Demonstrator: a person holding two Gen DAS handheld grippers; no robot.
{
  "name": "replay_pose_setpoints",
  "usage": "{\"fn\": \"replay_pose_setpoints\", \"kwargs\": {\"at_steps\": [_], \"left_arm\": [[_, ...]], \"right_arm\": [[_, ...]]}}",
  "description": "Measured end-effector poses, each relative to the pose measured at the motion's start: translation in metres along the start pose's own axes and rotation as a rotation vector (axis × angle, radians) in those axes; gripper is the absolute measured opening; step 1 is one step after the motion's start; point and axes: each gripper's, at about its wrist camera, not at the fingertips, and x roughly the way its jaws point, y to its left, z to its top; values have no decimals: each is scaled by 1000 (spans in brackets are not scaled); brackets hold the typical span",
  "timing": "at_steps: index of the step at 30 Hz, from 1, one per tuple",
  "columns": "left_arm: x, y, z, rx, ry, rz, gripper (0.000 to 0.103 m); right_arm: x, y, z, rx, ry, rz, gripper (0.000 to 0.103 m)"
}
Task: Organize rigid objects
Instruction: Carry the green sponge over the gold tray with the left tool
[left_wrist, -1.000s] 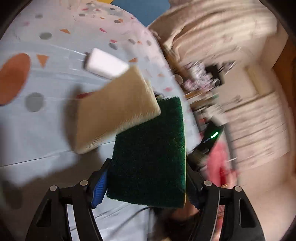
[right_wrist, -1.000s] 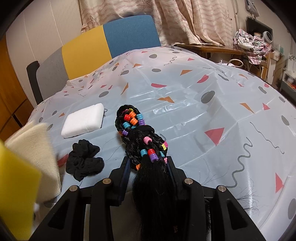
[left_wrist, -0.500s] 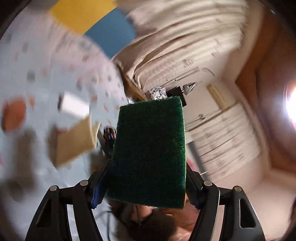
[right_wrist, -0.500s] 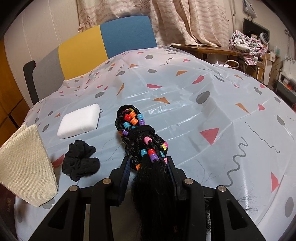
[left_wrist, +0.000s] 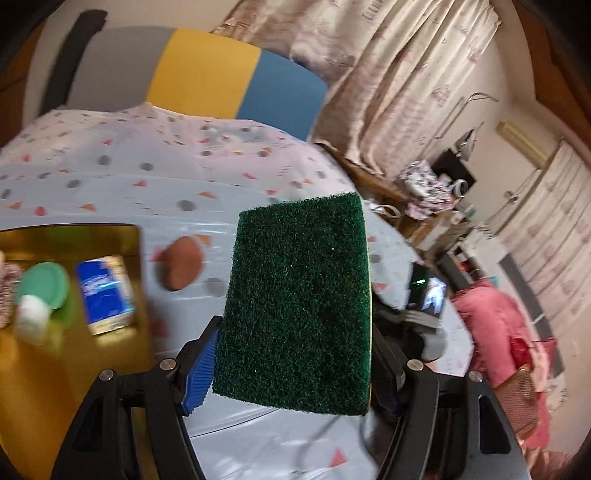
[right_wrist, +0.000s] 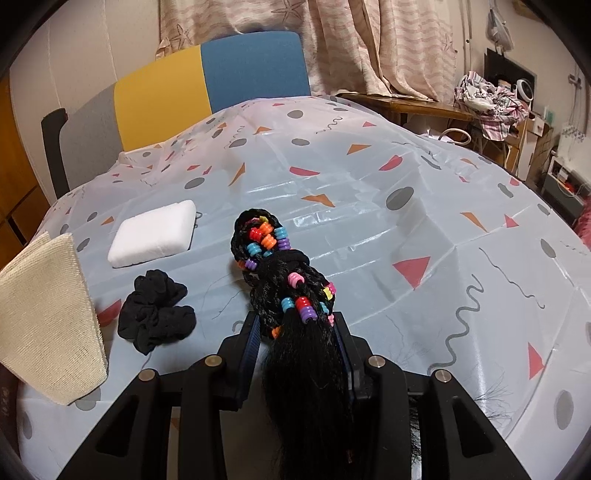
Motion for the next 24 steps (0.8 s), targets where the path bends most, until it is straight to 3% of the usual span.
{"fn": "replay_pose_setpoints", "kwargs": {"at_steps": [10,14,24], "left_arm": [[-43,48,-16,-13,-32,141,72],[-61,75,-27,-61,-47,174,72],[-80,137,-52,-181,1,263,72]], "right_arm": [[-22,-8,-6,47,-67,-22,38],[-29,-4,-8,26,-78,-29,38],[-53,9,-18,-38,-67,-19,38]]}}
